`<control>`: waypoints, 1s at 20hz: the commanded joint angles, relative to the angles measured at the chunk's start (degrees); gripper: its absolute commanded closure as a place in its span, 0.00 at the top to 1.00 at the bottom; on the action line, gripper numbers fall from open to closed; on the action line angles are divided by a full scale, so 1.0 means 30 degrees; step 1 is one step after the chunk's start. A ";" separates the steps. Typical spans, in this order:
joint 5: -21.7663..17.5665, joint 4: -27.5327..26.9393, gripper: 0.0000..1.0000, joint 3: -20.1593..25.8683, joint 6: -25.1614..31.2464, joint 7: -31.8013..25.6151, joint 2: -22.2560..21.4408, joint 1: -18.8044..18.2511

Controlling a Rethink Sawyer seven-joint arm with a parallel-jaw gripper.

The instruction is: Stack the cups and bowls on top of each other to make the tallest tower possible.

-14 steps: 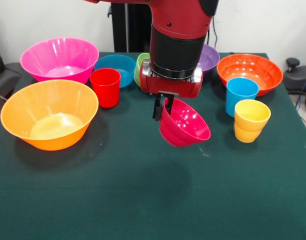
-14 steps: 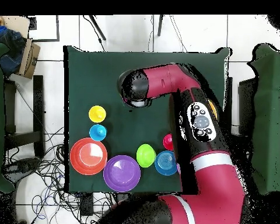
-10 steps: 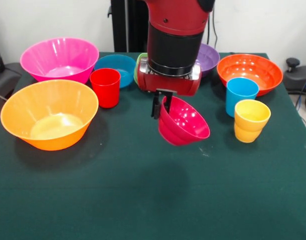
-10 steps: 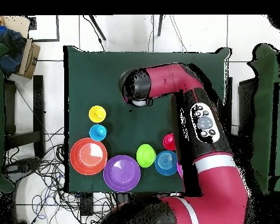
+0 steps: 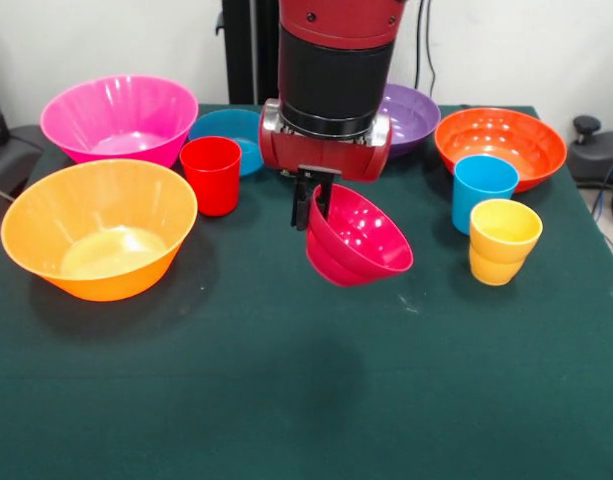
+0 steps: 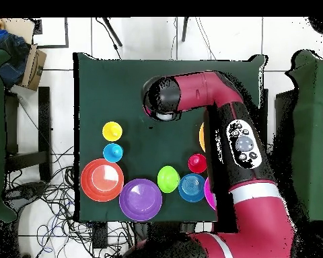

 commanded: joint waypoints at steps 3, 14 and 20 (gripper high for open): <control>-0.0234 0.0035 0.00 0.0688 0.0944 -0.3524 0.0615 0.0130; -0.0286 -0.3214 0.00 0.0964 0.2903 -0.4245 0.2121 0.0860; -0.0197 -0.4838 0.00 0.1199 0.3721 -0.4409 0.2829 0.1351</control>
